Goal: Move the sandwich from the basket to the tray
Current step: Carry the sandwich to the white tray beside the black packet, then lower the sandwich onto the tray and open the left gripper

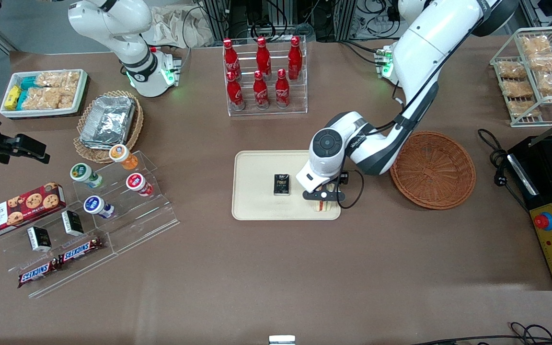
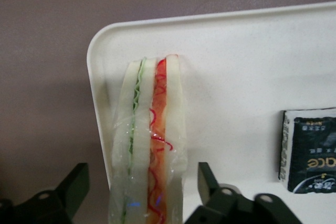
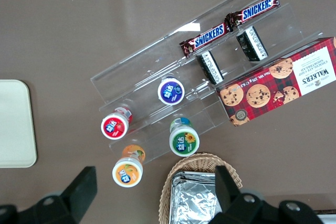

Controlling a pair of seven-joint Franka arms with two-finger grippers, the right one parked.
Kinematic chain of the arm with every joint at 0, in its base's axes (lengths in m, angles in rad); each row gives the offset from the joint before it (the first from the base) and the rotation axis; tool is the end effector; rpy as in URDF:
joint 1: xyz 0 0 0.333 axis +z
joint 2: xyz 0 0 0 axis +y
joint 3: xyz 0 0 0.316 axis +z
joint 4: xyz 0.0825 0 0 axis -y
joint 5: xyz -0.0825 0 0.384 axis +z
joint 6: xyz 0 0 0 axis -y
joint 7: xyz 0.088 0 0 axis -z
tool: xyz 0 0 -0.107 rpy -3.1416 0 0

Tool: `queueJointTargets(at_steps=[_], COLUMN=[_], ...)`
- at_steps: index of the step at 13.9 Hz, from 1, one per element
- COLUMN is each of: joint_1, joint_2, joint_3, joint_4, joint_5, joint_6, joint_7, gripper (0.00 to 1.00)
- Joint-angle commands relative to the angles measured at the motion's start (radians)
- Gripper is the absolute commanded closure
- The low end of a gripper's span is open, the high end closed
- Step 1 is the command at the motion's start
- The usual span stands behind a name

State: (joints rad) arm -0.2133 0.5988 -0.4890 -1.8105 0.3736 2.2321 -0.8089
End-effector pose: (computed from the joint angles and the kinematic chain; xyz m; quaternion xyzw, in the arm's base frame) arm 0.5092 -0.3885 0.2344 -0.9983 0.0392 0.0271 0.0332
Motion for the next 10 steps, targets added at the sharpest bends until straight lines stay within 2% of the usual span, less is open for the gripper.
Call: queueJointTargets(at_steps=[1,4,7,10], joint_1=[-0.002,0.04,0.081,0.112], joint_2=[-0.066,-0.154,-0.246,-0.4], joint_3=[0.006,0.001,0.007,0.024], joint_4=[0.01,0.019,0.037,0.039], joint_5=[0.004,-0.03,-0.132,-0.214], joint_6=[-0.028,-0.057,-0.092,-0.205], joint_7=[-0.036,-0.035,-0.042,-0.024], gripper=[0.0,0.0,0.0,0.0])
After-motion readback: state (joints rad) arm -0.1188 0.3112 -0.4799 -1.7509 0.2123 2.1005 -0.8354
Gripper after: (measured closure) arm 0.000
